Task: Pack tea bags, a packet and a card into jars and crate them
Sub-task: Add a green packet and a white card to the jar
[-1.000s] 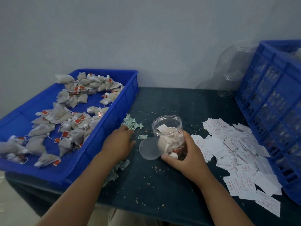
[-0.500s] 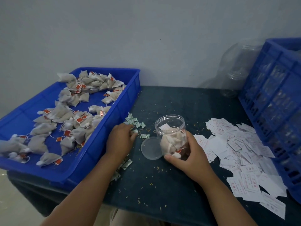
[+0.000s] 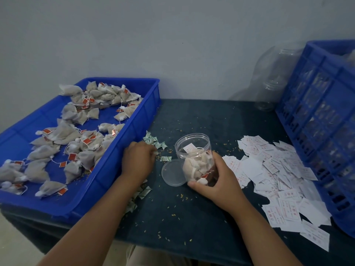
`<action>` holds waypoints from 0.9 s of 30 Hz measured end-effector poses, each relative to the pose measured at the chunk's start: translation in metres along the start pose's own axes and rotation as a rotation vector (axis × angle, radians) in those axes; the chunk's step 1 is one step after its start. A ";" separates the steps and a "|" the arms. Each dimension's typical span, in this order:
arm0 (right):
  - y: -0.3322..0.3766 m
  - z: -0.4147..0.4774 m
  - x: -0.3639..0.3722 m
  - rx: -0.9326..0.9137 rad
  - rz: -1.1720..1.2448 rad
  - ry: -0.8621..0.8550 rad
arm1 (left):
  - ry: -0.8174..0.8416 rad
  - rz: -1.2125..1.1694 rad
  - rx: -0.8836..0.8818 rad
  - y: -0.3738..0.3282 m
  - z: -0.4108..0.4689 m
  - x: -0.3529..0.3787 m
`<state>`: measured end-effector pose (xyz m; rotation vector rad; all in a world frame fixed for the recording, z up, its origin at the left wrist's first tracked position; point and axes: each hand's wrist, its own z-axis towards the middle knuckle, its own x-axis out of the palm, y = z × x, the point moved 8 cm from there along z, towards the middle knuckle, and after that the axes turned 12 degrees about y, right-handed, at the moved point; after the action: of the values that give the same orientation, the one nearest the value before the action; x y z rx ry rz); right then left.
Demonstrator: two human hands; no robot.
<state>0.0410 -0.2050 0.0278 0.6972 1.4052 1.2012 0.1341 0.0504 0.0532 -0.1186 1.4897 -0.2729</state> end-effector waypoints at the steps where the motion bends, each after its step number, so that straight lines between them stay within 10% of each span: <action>1: 0.000 0.000 0.000 -0.001 -0.003 0.001 | -0.001 -0.061 -0.009 0.001 0.000 -0.001; 13: 0.000 0.001 0.002 -0.017 -0.035 0.008 | -0.065 -0.560 -0.111 0.002 -0.003 -0.043; 19: 0.001 0.002 0.002 -0.028 -0.015 -0.007 | 0.045 -0.896 0.139 -0.055 -0.028 -0.082; 27: 0.004 -0.002 -0.004 -0.090 0.012 -0.072 | 0.274 -0.487 0.170 -0.102 -0.030 -0.069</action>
<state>0.0390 -0.2078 0.0328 0.6798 1.2812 1.2291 0.0891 -0.0277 0.1424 -0.3179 1.6876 -0.8340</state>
